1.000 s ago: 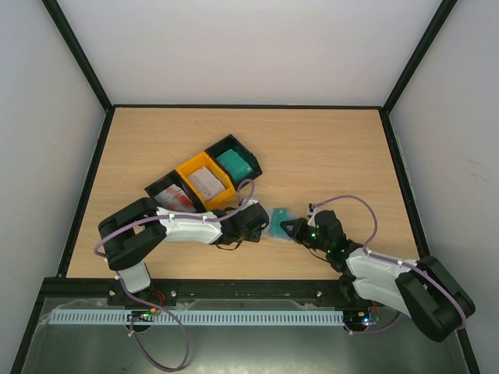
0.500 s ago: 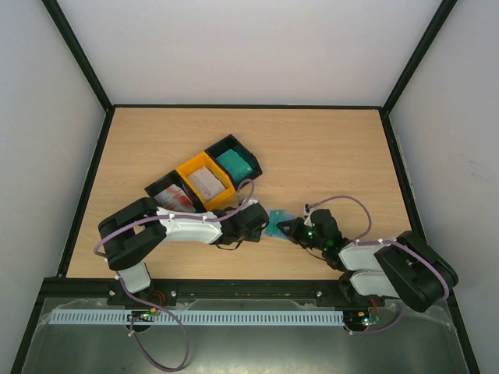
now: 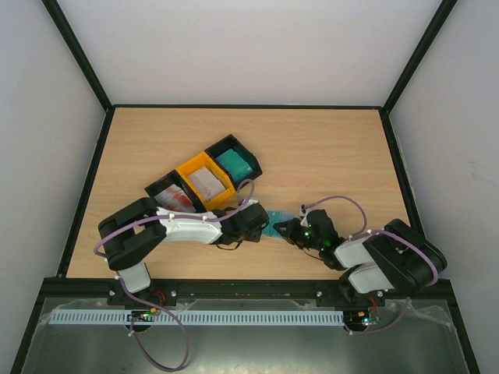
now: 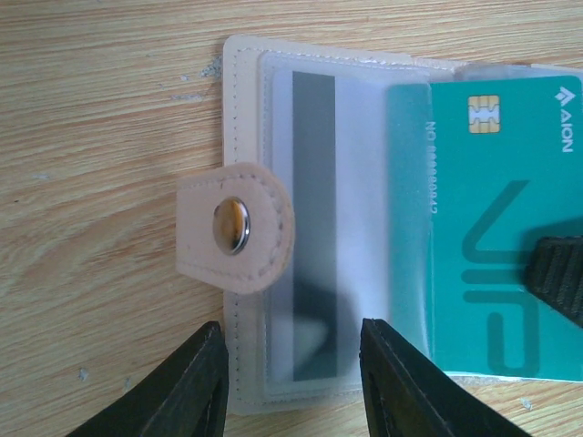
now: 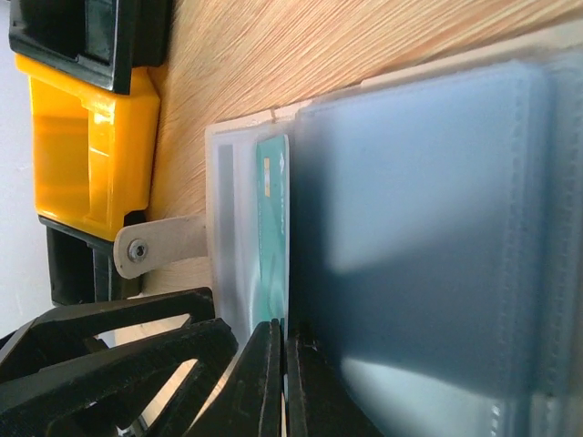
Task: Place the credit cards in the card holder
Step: Insert the credit card into the card holder.
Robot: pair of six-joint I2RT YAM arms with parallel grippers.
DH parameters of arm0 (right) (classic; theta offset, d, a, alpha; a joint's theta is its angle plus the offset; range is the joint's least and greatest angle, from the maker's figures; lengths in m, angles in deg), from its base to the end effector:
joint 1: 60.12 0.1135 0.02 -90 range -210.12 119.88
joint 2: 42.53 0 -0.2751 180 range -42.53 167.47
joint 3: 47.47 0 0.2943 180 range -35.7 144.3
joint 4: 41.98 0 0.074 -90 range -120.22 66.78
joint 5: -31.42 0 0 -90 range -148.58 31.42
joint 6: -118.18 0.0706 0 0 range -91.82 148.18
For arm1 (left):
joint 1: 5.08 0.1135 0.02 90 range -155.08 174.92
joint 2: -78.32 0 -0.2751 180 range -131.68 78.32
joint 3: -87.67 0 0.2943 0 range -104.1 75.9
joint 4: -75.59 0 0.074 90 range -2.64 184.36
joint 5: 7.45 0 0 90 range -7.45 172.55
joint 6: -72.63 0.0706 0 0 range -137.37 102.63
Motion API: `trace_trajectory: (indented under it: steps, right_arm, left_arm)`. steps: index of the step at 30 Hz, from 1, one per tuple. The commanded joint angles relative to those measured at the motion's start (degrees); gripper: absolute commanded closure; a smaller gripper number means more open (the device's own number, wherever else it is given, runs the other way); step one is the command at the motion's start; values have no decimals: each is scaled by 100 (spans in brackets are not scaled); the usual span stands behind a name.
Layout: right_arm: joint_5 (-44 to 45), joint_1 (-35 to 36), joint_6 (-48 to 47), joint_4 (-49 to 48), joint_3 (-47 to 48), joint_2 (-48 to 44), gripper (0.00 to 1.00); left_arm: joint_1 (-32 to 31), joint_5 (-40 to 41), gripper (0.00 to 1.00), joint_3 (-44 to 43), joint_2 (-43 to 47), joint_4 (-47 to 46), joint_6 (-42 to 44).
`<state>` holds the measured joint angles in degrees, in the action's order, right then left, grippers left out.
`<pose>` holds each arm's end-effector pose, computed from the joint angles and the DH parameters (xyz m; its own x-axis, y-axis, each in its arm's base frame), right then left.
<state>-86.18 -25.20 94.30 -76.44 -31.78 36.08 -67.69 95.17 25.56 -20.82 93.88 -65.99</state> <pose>0.1614 0.1526 0.0561 -0.9274 0.3408 -0.1540 0.0167 0.4492 0.8933 0.1885 -0.3303 0.0904 -0.8573 0.0630 -0.5109 0.2511 0.9176 -0.3082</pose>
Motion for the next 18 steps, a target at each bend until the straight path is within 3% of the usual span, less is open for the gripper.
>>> trace_trajectory:
  steps: [1, 10, 18]
  right_arm:
    - [77, 164, 86, -315, 64, 311, 98]
    - [166, 340, 233, -643, 85, 667, 98]
    - [443, 317, 124, 259, 54, -81, 98]
  left_arm:
    - [-30, -88, 58, 49, -101, 99, 28]
    - [-25, -4, 58, 34, -72, 179, 31]
    - [-21, 104, 63, 33, -82, 284, 38]
